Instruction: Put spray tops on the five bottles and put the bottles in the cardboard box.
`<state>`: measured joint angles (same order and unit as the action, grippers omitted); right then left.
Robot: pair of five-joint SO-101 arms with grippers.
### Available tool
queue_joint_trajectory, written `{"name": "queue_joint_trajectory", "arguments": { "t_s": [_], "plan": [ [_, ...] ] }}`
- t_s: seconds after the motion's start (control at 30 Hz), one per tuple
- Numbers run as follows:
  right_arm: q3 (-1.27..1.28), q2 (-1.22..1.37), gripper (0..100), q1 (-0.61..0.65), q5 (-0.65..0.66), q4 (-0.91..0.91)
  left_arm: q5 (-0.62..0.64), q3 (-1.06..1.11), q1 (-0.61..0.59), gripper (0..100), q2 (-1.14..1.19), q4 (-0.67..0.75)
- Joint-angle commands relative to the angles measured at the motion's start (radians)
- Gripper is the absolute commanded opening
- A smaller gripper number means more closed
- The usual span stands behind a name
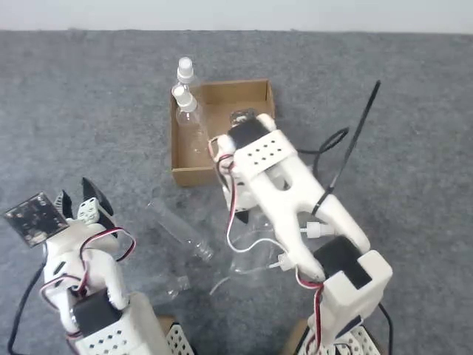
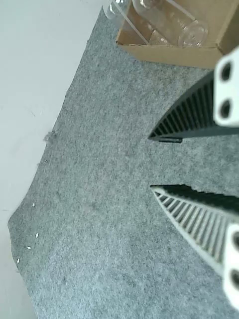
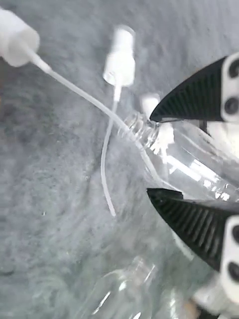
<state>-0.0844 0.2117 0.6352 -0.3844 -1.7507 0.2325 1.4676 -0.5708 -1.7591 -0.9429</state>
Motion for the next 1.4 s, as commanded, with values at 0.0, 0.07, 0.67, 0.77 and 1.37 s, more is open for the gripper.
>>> {"name": "queue_joint_trajectory", "arguments": {
  "t_s": [0.0,0.07,0.67,0.77,1.37],
  "plan": [
    [-0.063,-0.016,8.0,-0.042,0.275,-0.036,0.005,-0.015,0.002,13,-0.015,0.041],
    [-0.060,-0.012,8.0,-0.041,0.336,-0.036,0.005,-0.015,0.002,13,-0.015,0.041],
    [0.021,-0.018,8.0,0.114,0.672,0.015,0.005,-0.015,0.002,13,-0.015,0.043],
    [0.064,-0.016,8.0,0.143,0.674,0.070,0.005,-0.015,0.002,13,-0.015,0.043],
    [0.112,-0.012,36.5,0.166,0.666,0.064,0.005,-0.015,0.000,13,-0.015,0.043]
  ]
}}
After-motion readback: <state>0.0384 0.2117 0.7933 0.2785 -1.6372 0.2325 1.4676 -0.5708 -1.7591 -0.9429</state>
